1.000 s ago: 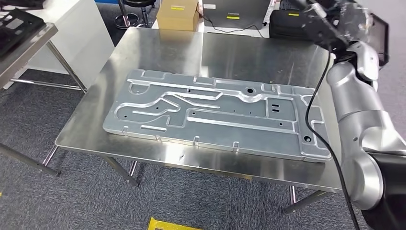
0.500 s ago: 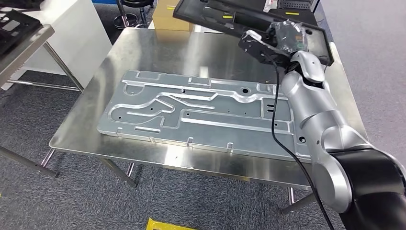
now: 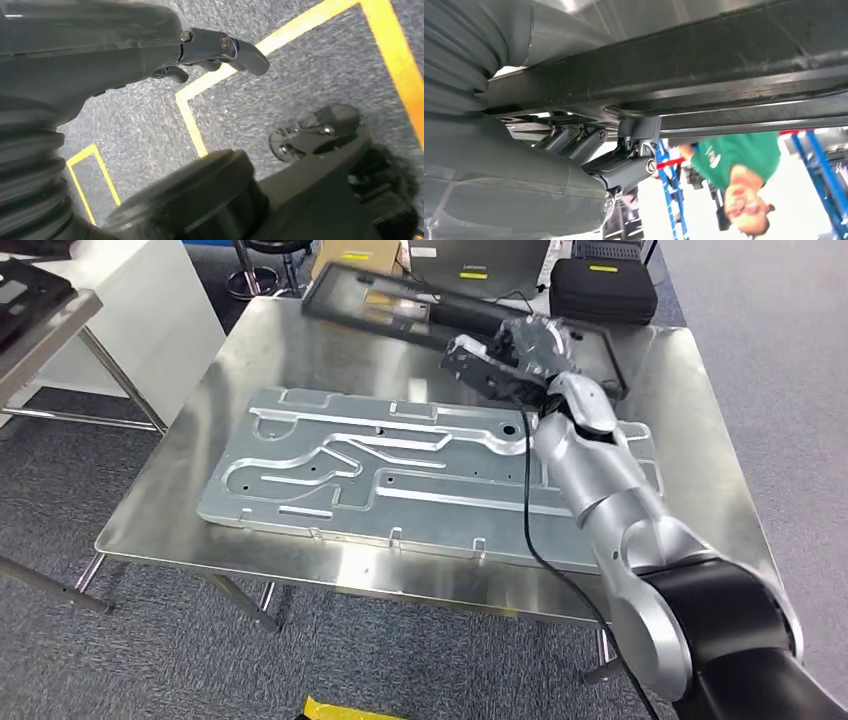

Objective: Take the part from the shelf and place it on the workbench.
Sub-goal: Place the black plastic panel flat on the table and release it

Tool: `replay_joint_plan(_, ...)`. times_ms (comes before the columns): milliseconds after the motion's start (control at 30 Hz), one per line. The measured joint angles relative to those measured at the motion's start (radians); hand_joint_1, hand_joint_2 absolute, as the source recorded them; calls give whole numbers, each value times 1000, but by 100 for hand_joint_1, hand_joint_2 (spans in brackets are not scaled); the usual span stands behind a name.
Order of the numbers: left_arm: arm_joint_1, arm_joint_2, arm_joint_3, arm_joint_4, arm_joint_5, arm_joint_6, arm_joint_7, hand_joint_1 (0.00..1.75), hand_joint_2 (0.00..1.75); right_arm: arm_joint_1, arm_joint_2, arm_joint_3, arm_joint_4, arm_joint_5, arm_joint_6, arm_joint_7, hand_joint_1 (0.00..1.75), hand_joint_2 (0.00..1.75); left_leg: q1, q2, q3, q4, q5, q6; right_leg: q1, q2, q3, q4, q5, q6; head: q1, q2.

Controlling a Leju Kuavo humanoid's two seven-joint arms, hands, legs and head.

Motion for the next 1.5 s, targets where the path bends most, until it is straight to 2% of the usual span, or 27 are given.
replay_joint_plan(67, -4, -4, 0, 0, 1, 0, 0, 0, 175, 7, 12, 1, 2, 2, 6, 2, 169, 175, 4, 1, 5, -12, 9, 10, 0, -3, -22, 46, -31, 8, 1, 0)
replay_joint_plan(167, -11, -8, 0, 0, 5, 0, -2, 0, 175, 19, 29, 2, 9, 3, 16, 3, 169, 175, 4, 1, 6, -14, 11, 16, -2, -5, -108, 228, -110, 13, 1, 0)
replay_joint_plan(200, -13, -9, 0, 0, 6, 0, -5, 0, 175, 26, 35, 3, 11, 3, 20, 3, 169, 175, 4, 1, 6, -13, 11, 17, -3, -6, -127, 265, -115, 13, 1, 0)
replay_joint_plan(233, -15, -10, 0, 0, 6, 0, -10, 0, 175, 33, 42, 4, 14, 3, 24, 3, 169, 175, 4, 1, 7, -11, 9, 17, -3, -6, -129, 265, -102, 13, 1, 0)
replay_joint_plan(267, -16, -11, 0, 0, 7, 0, -16, 0, 175, 38, 48, 6, 15, 3, 27, 4, 169, 175, 4, 0, 7, -8, 7, 16, -4, -6, -111, 226, -72, 11, 1, 0)
replay_joint_plan(333, -19, -13, 0, 0, 12, 1, -27, 0, 175, 42, 61, 8, 17, 3, 32, 5, 169, 175, 2, -2, 5, 2, -1, 10, -2, -7, -47, 95, -12, 4, 1, 0)
replay_joint_plan(400, -22, -15, 0, 0, 20, 2, -34, 0, 175, 43, 76, 11, 17, 4, 39, 7, 169, 175, -1, -1, 2, 9, -7, 0, 2, -6, -10, 17, 7, -3, 0, 0)
replay_joint_plan(467, -24, -16, 0, 0, 27, 3, -40, 0, 175, 48, 89, 14, 20, 3, 45, 12, 169, 175, -1, 0, 2, 8, -10, -9, 5, -3, -8, 6, 3, -11, -1, 0)
replay_joint_plan(533, -25, -17, 1, 0, 34, 5, -49, 0, 175, 55, 99, 16, 23, 2, 49, 18, 169, 175, 0, 0, -3, 21, -24, -20, 2, -3, -4, 0, 4, -20, -2, 0)
replay_joint_plan(600, -24, -18, 2, 0, 40, 6, -58, 0, 175, 59, 109, 16, 25, -2, 52, 20, 169, 175, 4, 0, -39, 101, -70, -31, -2, -4, -1, -4, 5, -27, -4, 0)
replay_joint_plan(667, -24, -19, 2, 0, 41, 8, -64, 0, 175, 67, 115, 16, 28, -6, 54, 20, 169, 175, 7, 0, -104, 233, -124, -38, -2, -4, -1, -4, 3, -31, -5, 0)
replay_joint_plan(700, -23, -20, 2, 0, 41, 9, -66, 0, 175, 74, 116, 16, 30, -9, 55, 20, 169, 175, 8, 0, -129, 277, -132, -40, -1, -4, -1, -4, 3, -31, -5, 0)
replay_joint_plan(733, -23, -20, 2, 0, 43, 10, -68, 0, 175, 82, 116, 16, 31, -13, 55, 21, 169, 175, 9, 0, -137, 284, -121, -41, -1, -4, 0, -3, 3, -31, -5, 0)
replay_joint_plan(767, -23, -21, 3, 0, 46, 12, -69, 0, 175, 89, 117, 15, 33, -19, 54, 21, 169, 175, 10, 0, -127, 253, -92, -41, -1, -4, 1, -3, 2, -31, -5, 0)
replay_joint_plan(833, -25, -21, 5, 0, 56, 18, -74, 0, 175, 101, 119, 14, 34, -35, 53, 21, 169, 175, 12, 0, -69, 119, -21, -37, -1, -2, 2, -2, 1, -28, -5, 0)
replay_joint_plan(900, -29, -21, 10, 0, 66, 22, -79, 0, 175, 108, 122, 10, 35, -48, 51, 21, 169, 175, 8, -1, -27, 25, 10, -28, 1, 0, 0, -1, 2, -20, -5, 0)
replay_joint_plan(967, -31, -22, 16, 0, 72, 23, -83, 0, 175, 119, 126, 4, 38, -55, 51, 20, 169, 175, 3, -2, -21, 8, 11, -18, 1, 1, 0, -5, 6, -9, -5, 0)
replay_joint_plan(1033, -31, -22, 21, 0, 77, 25, -88, 0, 175, 132, 131, -1, 41, -56, 51, 20, 169, 175, 7, -1, -18, 0, 18, -4, 0, -1, -3, 1, 0, 3, -4, 0)
replay_joint_plan(1100, -34, -23, 28, 0, 83, 30, -96, 0, 175, 142, 135, -8, 43, -59, 51, 17, 169, 175, 10, 0, -15, -8, 25, 8, -1, -4, -31, 66, -43, 10, -4, 0)
replay_joint_plan(1167, -36, -25, 35, 0, 90, 36, -103, 0, 175, 155, 138, -15, 46, -63, 55, 16, 169, 175, 8, -1, -15, -8, 26, 13, -2, -5, -88, 195, -106, 13, -4, 0)
replay_joint_plan(1200, -36, -25, 39, 0, 94, 38, -105, 0, 175, 164, 138, -18, 49, -64, 57, 18, 127, 131, 7, -1, -15, -8, 25, 14, -2, -5, -112, 247, -123, 13, -4, 0)
replay_joint_plan(1233, -36, -25, 43, 0, 98, 39, -108, 0, 175, 173, 139, -20, 51, -65, 60, 20, 85, 87, 7, -1, -15, -7, 25, 14, -2, -5, -122, 269, -123, 13, -3, 0)
replay_joint_plan(1267, -36, -26, 47, 0, 102, 41, -113, 0, 175, 181, 141, -21, 52, -66, 61, 23, 42, 44, 7, -2, -15, -5, 24, 13, -2, -5, -112, 251, -105, 11, -3, 0)
replay_joint_plan(1300, -37, -26, 51, 0, 107, 42, -117, 0, 175, 187, 144, -21, 53, -66, 62, 25, 0, 0, 6, -2, -15, -3, 23, 12, -1, -5, -84, 197, -74, 8, -3, 0)
replay_joint_plan(1367, -40, -28, 57, 0, 113, 44, -125, 0, 175, 192, 150, -22, 54, -64, 64, 32, 0, 0, 3, -2, -16, 2, 19, 7, 1, -6, -17, 63, -23, -2, -4, 0)
replay_joint_plan(1400, -42, -29, 60, 0, 114, 44, -128, 0, 175, 193, 152, -22, 54, -62, 68, 37, 0, 0, 1, -2, -18, 4, 17, 3, 3, -6, 5, 20, -12, -5, -4, 0)
replay_joint_plan(1500, -46, -31, 69, 0, 119, 46, -133, 0, 175, 207, 156, -23, 58, -56, 77, 50, 0, 0, 1, -2, -20, 5, 14, -11, 7, -6, 17, -6, -10, -14, -5, 0)
